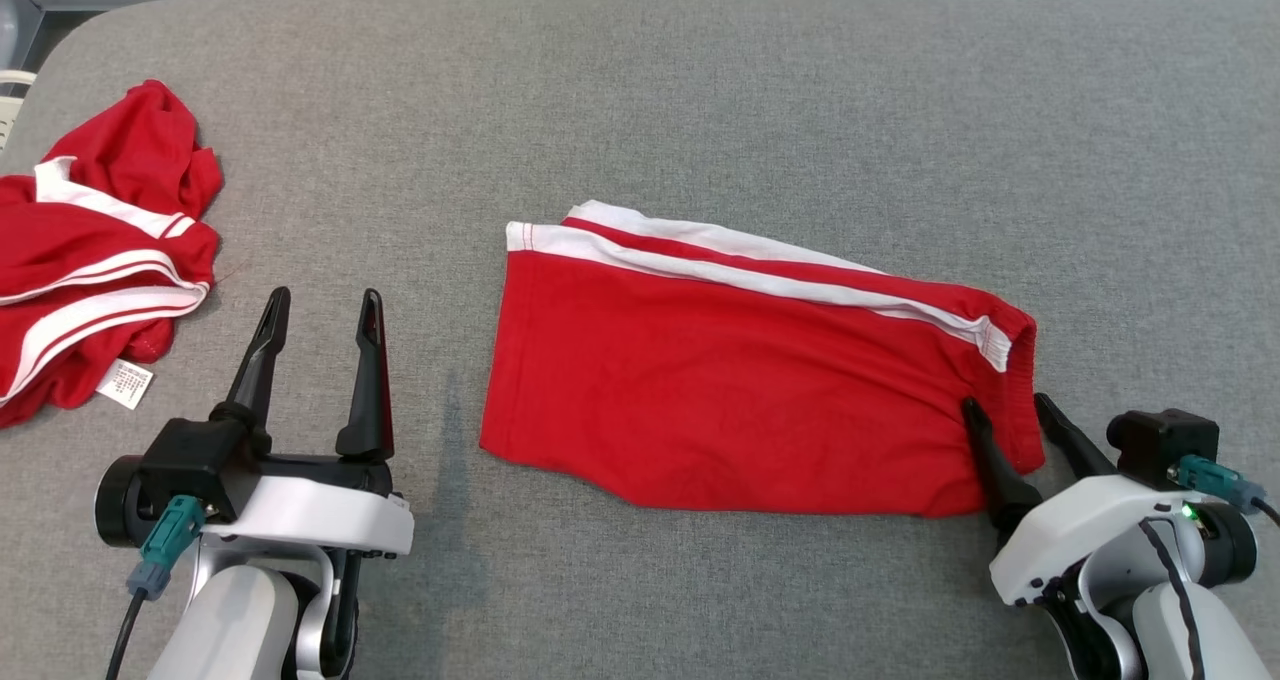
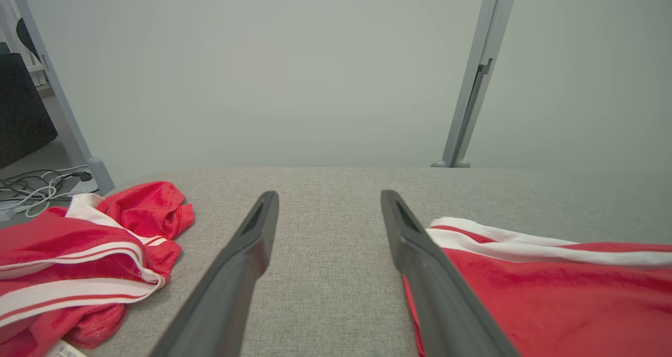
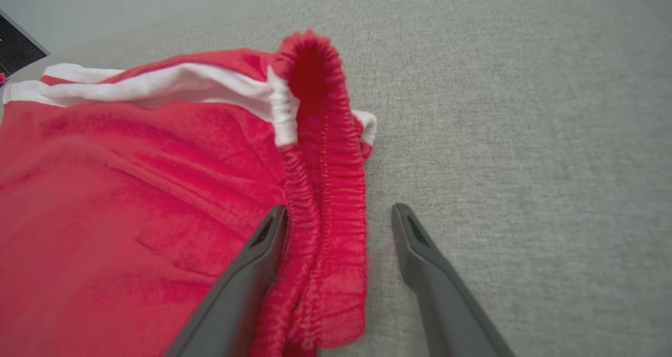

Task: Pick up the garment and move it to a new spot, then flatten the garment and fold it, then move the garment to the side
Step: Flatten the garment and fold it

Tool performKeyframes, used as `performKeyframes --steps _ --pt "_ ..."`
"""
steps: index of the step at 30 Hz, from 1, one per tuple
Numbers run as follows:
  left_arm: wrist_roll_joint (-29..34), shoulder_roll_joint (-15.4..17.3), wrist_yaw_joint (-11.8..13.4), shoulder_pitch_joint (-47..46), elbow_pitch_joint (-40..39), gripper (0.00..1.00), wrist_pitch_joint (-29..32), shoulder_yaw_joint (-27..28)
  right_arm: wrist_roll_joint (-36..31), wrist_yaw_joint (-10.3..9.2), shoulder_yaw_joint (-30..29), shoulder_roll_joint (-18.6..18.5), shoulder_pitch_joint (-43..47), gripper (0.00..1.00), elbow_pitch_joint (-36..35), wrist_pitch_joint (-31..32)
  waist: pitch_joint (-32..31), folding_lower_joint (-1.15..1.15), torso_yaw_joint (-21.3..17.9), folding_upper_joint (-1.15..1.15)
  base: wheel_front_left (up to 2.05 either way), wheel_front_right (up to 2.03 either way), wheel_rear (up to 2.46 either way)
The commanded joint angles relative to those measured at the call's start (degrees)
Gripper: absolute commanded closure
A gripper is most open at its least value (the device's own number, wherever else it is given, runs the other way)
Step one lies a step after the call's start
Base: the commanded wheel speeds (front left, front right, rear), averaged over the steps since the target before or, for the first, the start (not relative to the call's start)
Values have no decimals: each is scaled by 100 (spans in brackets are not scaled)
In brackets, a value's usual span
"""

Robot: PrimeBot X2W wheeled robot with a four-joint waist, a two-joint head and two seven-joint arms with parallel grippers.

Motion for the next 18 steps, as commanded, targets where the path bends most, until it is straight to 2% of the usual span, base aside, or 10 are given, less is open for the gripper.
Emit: performKeyframes --steps 1,2,3,4,5,7,12,18 --pt "37 10 -30 -116 18 0 -27 31 81 1 62 -36 -30 0 77 89 23 0 -6 0 0 0 0" --pt "46 5 -37 -130 21 0 -29 37 105 1 112 -64 -63 0 112 145 37 0 -8 0 0 0 0" --pt "54 -2 -40 -139 28 0 -31 43 143 1 155 -95 -97 6 140 164 50 0 -7 0 0 0 0" --pt "56 -12 -48 -143 35 0 -32 50 214 1 200 -106 -143 52 159 159 66 0 -4 0 0 0 0" --pt "57 -19 -61 -148 42 0 -33 58 245 1 255 -132 -179 61 185 189 78 0 -5 0 0 0 0" --pt "64 -30 -81 -162 48 0 -33 80 361 1 338 -169 -265 100 238 202 97 0 -13 0 0 0 0" --pt "114 -46 -95 -168 42 0 -32 134 596 -1 429 -318 -413 100 332 162 130 0 -60 0 0 0 0" --pt "152 -57 -100 -143 19 0 -34 204 880 -20 271 -651 -317 100 307 161 138 0 -151 0 0 0 0"
